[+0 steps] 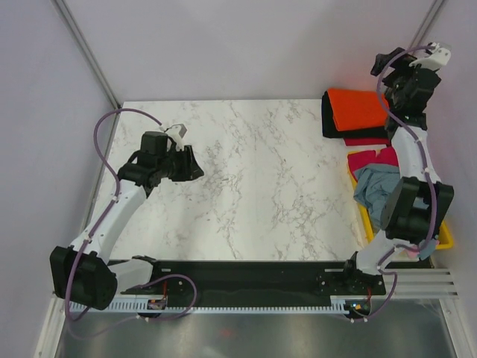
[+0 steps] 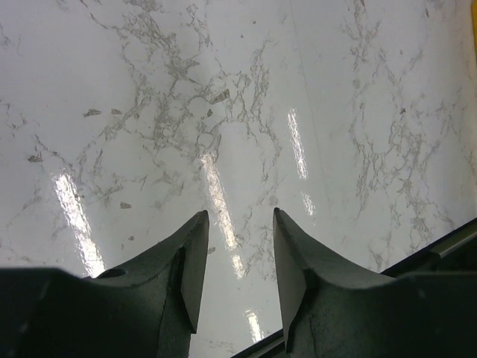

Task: Fold and stack the t-shirts
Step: Reset both grippers

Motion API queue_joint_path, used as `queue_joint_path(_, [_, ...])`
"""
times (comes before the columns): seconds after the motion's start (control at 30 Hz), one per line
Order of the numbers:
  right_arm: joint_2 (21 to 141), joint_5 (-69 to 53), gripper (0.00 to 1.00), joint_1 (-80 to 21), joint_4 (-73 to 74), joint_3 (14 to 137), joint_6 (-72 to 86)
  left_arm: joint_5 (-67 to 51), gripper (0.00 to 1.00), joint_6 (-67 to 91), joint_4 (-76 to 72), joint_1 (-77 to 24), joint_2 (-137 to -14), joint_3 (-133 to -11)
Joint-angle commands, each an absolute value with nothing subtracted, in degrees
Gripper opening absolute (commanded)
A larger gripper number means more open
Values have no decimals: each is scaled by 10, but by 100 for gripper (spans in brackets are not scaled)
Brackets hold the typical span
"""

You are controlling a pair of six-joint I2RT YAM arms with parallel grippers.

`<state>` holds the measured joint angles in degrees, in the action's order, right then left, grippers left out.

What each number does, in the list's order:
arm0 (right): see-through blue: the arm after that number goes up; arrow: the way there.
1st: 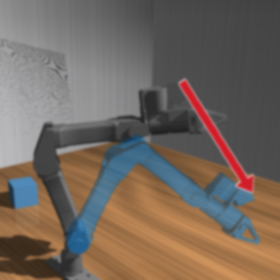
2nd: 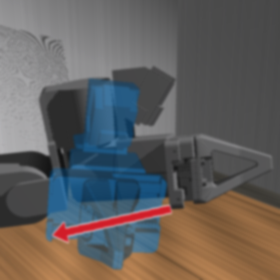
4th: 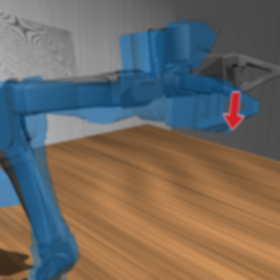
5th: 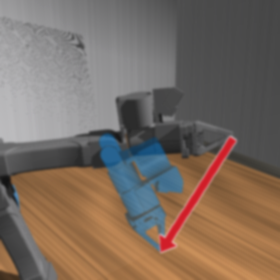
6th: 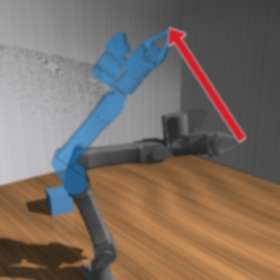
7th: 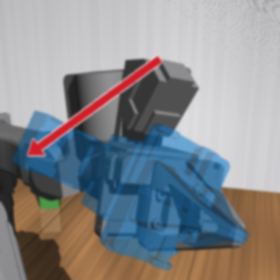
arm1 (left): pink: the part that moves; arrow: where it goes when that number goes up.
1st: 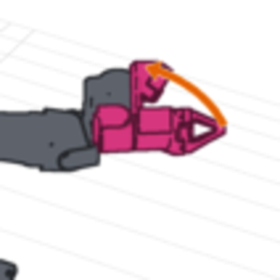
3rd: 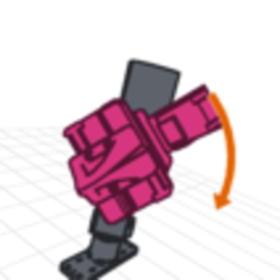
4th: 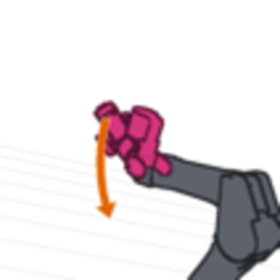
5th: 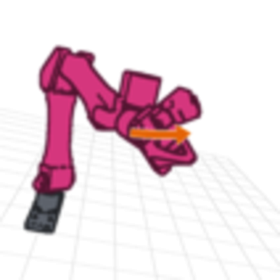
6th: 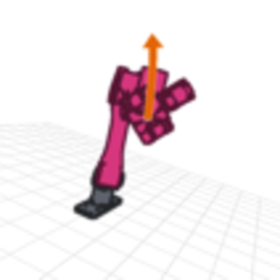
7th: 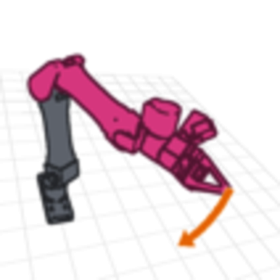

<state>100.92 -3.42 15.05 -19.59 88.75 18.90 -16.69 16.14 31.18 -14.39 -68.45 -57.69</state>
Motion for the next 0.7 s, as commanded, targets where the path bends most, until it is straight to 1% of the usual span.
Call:
queue_joint_path(0.0, [929, -128, 98, 102, -208, 796, 346, -158, 48, 135, 303, -146, -651, -577])
queue_joint_path(0.03, [908, -70, 98, 85, -138, 756, 336, -155, 57, 134, 301, -146, -645, -575])
queue_joint_path(0.1, [850, -32, 98, 37, -78, 724, 309, -131, 71, 134, 300, -147, -633, -572])
queue_joint_path(0.13, [831, -8, 98, 24, -55, 682, 312, -121, 84, 136, 299, -147, -622, -569])
queue_joint_path(0.17, [811, -4, 98, 12, -47, 659, 315, -105, 90, 137, 298, -147, -617, -568])
queue_joint_path(0.23, [750, 13, 98, 4, -11, 603, 326, -97, 97, 137, 296, -147, -613, -566])
queue_joint_path(0.27, [708, 11, 98, -11, -6, 579, 332, -95, 97, 138, 296, -147, -614, -565])
queue_joint_path(0.33, [666, 18, 98, -11, -1, 505, 345, -94, 98, 139, 297, -147, -622, -569])
queue_joint_path(0.4, [609, 69, 98, -12, 9, 443, 366, -98, 98, 141, 298, -145, -626, -571])
queue_joint_path(0.47, [577, 92, 98, -11, 49, 423, 389, -120, 99, 142, 294, -146, -627, -576])
queue_joint_path(0.6, [501, 77, 98, -12, 97, 409, 386, -146, 100, 144, 263, -145, -604, -566])
queue_joint_path(0.63, [486, 79, 98, -12, 101, 406, 380, -145, 100, 157, 250, -146, -598, -553])
queue_joint_path(0.67, [470, 80, 98, -11, 102, 402, 368, -121, 100, 164, 232, -146, -592, -547])
